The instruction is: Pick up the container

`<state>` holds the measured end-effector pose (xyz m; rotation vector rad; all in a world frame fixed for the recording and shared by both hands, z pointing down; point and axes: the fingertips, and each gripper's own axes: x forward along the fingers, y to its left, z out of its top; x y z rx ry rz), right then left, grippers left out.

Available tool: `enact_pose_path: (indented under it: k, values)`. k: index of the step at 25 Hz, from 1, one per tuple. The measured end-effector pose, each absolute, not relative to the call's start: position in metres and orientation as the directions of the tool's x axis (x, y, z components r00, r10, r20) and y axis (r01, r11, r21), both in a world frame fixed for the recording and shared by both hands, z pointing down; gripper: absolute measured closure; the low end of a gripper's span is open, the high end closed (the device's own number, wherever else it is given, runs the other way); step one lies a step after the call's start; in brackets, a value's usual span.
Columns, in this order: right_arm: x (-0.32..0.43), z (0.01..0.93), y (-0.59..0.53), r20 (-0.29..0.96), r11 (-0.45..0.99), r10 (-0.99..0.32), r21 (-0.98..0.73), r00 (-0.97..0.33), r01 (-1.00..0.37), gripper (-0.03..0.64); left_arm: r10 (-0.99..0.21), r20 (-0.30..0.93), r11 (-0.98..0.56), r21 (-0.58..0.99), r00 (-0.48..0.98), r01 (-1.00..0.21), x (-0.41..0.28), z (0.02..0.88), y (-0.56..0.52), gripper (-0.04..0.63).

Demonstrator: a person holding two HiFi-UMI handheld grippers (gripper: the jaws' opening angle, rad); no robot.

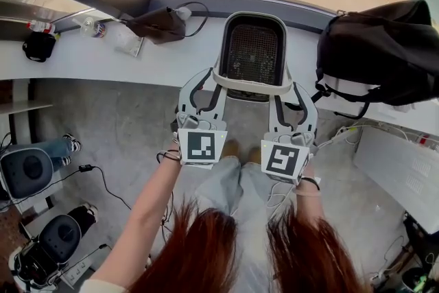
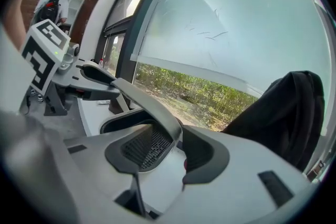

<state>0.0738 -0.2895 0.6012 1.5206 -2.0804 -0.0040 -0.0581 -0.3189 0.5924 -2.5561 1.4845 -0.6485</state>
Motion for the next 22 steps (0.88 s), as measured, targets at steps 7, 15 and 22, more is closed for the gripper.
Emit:
enact_pose_path:
  k: [7, 15, 22]
  values:
    - [0.074, 0.599, -0.307, 0.433, 0.359, -0.881, 0.348, -0.191, -0.866, 0.443, -0.842, 0.323, -0.524, -0.307, 0.431, -0.795, -0.057, 0.593, -0.327, 0.472]
    - [0.078, 0.591, -0.318, 0.408, 0.331, -0.897, 0.371, -0.168, -0.868, 0.500, -0.842, 0.312, -0.529, -0.319, 0.440, -0.786, -0.052, 0.589, -0.340, 0.472]
    - [0.083, 0.590, -0.324, 0.406, 0.308, -0.903, 0.379, -0.143, -0.872, 0.522, -0.857, 0.299, -0.508, -0.343, 0.421, -0.790, -0.049, 0.585, -0.347, 0.486]
